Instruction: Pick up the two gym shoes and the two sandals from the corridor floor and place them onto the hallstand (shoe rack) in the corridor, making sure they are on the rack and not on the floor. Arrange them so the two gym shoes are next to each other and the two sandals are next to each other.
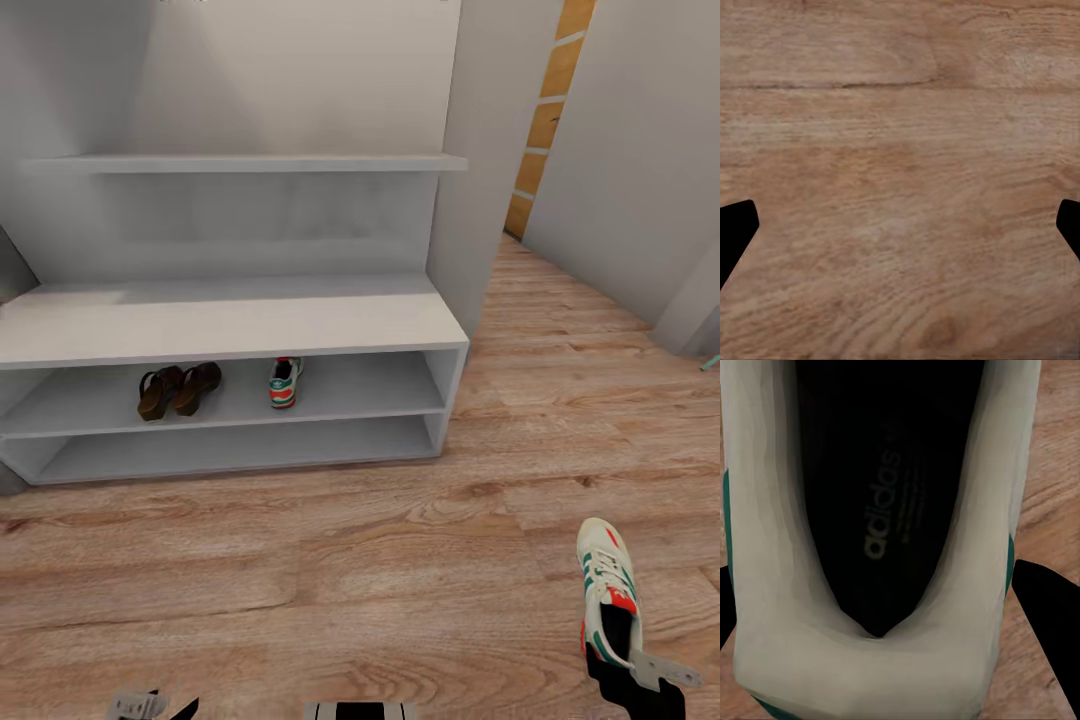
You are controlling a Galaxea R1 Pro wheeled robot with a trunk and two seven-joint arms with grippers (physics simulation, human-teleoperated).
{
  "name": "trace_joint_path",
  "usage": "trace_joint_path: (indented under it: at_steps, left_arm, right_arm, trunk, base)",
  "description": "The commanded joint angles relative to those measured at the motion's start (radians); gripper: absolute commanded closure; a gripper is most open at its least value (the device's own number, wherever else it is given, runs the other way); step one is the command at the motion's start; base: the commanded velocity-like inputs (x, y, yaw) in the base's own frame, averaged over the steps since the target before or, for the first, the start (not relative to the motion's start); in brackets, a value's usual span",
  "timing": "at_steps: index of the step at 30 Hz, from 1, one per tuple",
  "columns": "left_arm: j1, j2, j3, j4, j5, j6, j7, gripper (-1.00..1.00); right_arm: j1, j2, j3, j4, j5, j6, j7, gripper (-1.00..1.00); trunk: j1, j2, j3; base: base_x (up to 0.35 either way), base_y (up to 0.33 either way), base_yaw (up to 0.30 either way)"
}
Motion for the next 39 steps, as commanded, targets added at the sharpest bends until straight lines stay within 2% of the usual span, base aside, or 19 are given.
trace_joint_path:
  at_steps: [1,6,16,20,26,39]
  left_arm:
    - [-0.001,0.000,0.003,0.002,0.004,-0.001,-0.006,-1.00]
    - [0.000,-0.001,0.007,0.002,0.004,-0.001,-0.006,-1.00]
    - [0.000,-0.002,0.009,0.003,0.004,0.001,-0.005,-1.00]
    - [0.000,-0.002,0.021,0.003,0.005,0.000,-0.005,-1.00]
    - [0.000,-0.003,0.026,0.003,0.005,-0.001,-0.006,-1.00]
    - [0.000,-0.006,0.027,0.003,0.004,0.000,-0.006,-1.00]
  right_arm:
    - [-0.001,0.000,-0.009,0.000,0.005,-0.004,0.008,1.00]
    - [-0.001,0.000,-0.009,-0.001,0.004,-0.004,0.008,1.00]
    - [-0.001,0.000,-0.009,0.000,0.004,-0.004,0.008,1.00]
    - [-0.001,0.000,-0.009,0.000,0.005,-0.004,0.008,1.00]
    - [-0.001,0.000,-0.009,0.000,0.004,-0.004,0.008,1.00]
    - [-0.001,0.000,-0.009,-0.001,0.003,-0.004,0.008,1.00]
  trunk:
    - [-0.001,0.000,-0.001]
    - [-0.001,0.000,-0.001]
    - [-0.001,0.000,-0.001]
    - [-0.001,0.000,-0.001]
    - [-0.001,0.000,-0.001]
    - [-0.001,0.000,-0.001]
  base:
    - [-0.202,0.208,0.000]
    - [-0.212,0.225,0.000]
    - [-0.006,0.302,0.000]
    - [0.000,0.303,0.048]
    - [-0.028,0.300,0.214]
    - [-0.188,0.190,0.272]
